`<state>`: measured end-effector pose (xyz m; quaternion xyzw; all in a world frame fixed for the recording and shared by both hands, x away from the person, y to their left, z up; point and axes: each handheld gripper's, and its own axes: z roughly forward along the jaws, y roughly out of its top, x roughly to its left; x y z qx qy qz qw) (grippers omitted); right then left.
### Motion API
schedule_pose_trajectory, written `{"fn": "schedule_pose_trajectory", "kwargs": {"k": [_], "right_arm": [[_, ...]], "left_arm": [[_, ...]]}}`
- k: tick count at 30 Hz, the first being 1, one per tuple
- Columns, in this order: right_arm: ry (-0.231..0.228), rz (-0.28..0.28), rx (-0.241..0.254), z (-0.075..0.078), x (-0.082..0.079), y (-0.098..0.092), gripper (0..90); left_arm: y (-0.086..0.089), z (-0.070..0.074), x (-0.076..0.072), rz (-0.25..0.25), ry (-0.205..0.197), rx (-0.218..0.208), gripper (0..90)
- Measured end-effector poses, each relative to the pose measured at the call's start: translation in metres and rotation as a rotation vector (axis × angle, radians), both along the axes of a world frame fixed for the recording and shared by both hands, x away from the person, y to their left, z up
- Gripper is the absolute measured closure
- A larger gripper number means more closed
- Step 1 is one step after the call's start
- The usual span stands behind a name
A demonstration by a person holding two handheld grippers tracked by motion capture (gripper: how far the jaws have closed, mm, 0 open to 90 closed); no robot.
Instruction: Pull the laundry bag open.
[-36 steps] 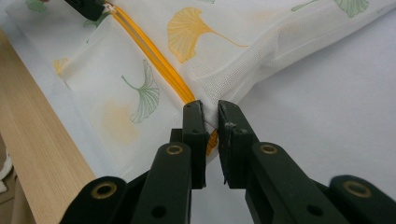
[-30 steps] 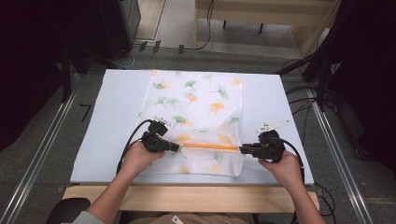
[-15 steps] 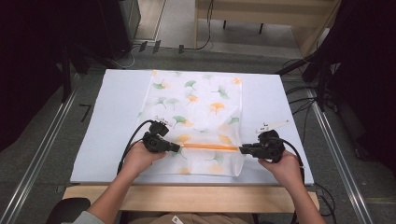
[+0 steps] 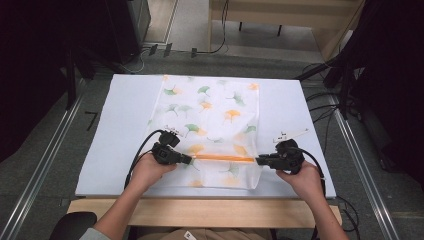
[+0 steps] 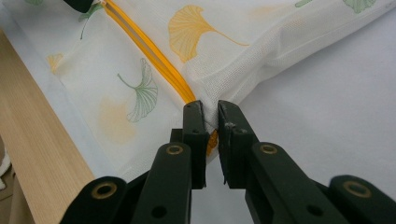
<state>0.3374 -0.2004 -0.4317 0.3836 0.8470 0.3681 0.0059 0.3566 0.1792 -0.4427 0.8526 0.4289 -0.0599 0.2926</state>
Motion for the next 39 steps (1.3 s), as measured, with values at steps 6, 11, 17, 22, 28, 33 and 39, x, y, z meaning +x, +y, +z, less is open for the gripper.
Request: {"fn": "schedule_pose_trajectory", "kwargs": {"k": [6, 11, 17, 22, 28, 33, 39], "right_arm": [[-0.001, 0.001, 0.001, 0.000, 0.000, 0.000, 84.0], [-0.002, 0.000, 0.001, 0.000, 0.000, 0.000, 84.0], [-0.003, 0.001, -0.002, -0.001, 0.001, -0.001, 84.0], [0.001, 0.003, -0.006, -0.001, 0.000, 0.000, 84.0], [0.002, 0.006, -0.009, -0.001, 0.001, 0.000, 84.0], [0.003, 0.004, -0.007, -0.001, 0.001, 0.000, 84.0], [0.005, 0.004, -0.008, -0.001, 0.001, 0.000, 83.9]], "left_arm": [[0.007, 0.001, -0.001, 0.012, 0.000, 0.011, 90.0], [0.017, 0.003, -0.003, 0.052, -0.004, 0.018, 90.0], [0.025, 0.010, -0.009, 0.064, -0.024, 0.031, 90.0], [0.027, 0.008, -0.008, 0.065, -0.013, 0.019, 90.0], [0.029, 0.007, -0.007, 0.071, -0.005, 0.005, 90.0], [0.029, 0.007, -0.006, 0.070, -0.003, 0.004, 90.0], [0.028, 0.007, -0.006, 0.070, 0.000, 0.007, 90.0]]}}
